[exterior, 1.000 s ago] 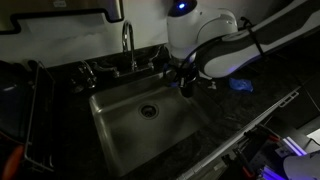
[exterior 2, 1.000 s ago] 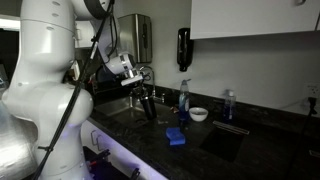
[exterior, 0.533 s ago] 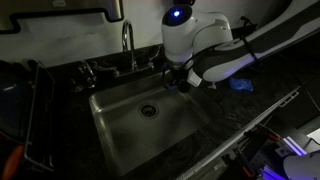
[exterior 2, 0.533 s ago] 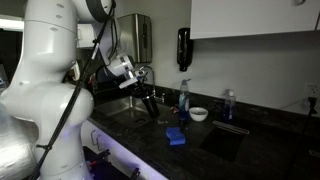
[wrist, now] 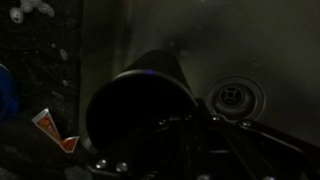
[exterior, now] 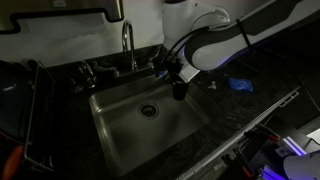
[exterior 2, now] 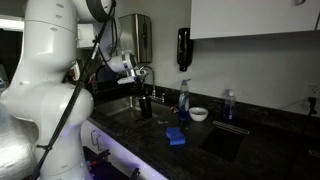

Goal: Pick up the cup from the counter, spill the water in the cup into the sink and put the cup in the sink

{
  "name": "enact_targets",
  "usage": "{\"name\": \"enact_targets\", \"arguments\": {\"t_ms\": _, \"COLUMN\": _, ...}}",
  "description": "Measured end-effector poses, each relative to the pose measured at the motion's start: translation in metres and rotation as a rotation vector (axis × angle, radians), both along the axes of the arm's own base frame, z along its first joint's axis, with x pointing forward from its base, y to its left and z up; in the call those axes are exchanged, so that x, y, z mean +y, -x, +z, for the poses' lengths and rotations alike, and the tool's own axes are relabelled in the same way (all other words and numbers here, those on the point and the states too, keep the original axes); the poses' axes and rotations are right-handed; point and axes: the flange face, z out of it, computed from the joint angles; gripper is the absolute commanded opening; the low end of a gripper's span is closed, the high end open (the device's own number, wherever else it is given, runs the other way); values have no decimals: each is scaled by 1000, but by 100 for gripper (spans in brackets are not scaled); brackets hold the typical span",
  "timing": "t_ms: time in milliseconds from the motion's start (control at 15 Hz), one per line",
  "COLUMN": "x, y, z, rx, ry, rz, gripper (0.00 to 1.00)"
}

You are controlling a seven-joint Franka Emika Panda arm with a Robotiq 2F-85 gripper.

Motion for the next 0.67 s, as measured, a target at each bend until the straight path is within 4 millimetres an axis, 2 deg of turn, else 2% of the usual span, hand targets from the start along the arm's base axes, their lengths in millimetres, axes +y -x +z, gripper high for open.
{"name": "enact_targets", "arguments": {"t_ms": 667, "x": 2, "y": 13, "z": -49, "rx": 34, "ry": -117, "rz": -77, "gripper": 2}}
